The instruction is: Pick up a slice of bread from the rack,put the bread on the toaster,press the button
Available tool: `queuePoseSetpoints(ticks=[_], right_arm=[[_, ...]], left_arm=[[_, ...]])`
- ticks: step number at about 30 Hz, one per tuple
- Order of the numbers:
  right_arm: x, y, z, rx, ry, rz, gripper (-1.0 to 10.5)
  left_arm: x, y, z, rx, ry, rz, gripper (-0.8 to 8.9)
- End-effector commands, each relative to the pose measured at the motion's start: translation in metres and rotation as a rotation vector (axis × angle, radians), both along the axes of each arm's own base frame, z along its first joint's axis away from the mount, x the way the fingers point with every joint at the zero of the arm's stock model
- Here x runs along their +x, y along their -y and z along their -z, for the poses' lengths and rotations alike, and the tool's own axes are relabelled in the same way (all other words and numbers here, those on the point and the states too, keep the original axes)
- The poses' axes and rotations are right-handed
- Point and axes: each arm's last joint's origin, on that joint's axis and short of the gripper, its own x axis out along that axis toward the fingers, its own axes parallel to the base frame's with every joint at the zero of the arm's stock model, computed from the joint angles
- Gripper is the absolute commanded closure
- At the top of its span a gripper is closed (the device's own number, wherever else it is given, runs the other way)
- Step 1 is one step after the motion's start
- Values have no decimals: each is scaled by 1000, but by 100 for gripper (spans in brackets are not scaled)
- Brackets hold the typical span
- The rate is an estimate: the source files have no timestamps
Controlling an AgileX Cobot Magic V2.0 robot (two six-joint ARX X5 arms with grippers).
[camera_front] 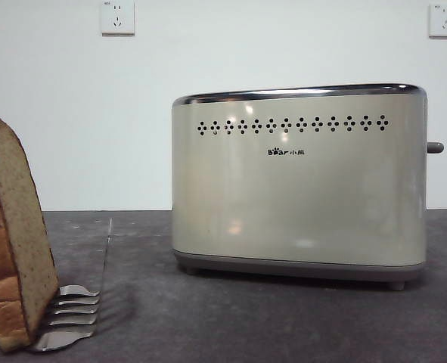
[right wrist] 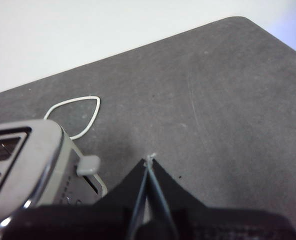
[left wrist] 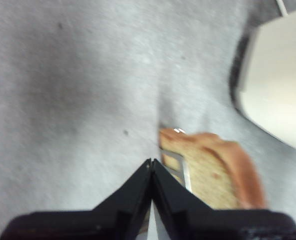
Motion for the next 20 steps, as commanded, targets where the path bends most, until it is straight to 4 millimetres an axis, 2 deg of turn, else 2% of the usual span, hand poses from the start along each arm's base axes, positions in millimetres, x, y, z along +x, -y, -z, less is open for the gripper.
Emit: queuePoseSetpoints(ticks=[1, 11, 13, 17, 18, 20], right_arm=[[-1, 0, -9, -9, -8, -10, 947], [7, -5, -32, -17, -78, -214, 946], [10, -6, -35, -3, -81, -247, 946], [14, -7, -40, 0, -92, -267, 946], [14, -7, -42, -1, -91, -268, 946], [14, -7, -44, -3, -87, -269, 946]], left_arm=[[-2, 0, -7, -27, -15, 15, 814], [-11, 7, -42, -39, -45, 67, 802], [-13, 9, -50, -40, -46, 77, 715], [-16, 14, -65, -49, -28, 99, 364], [-17, 15, -68, -48, -30, 96, 313], [-18, 18, -72, -40, -36, 86, 301]])
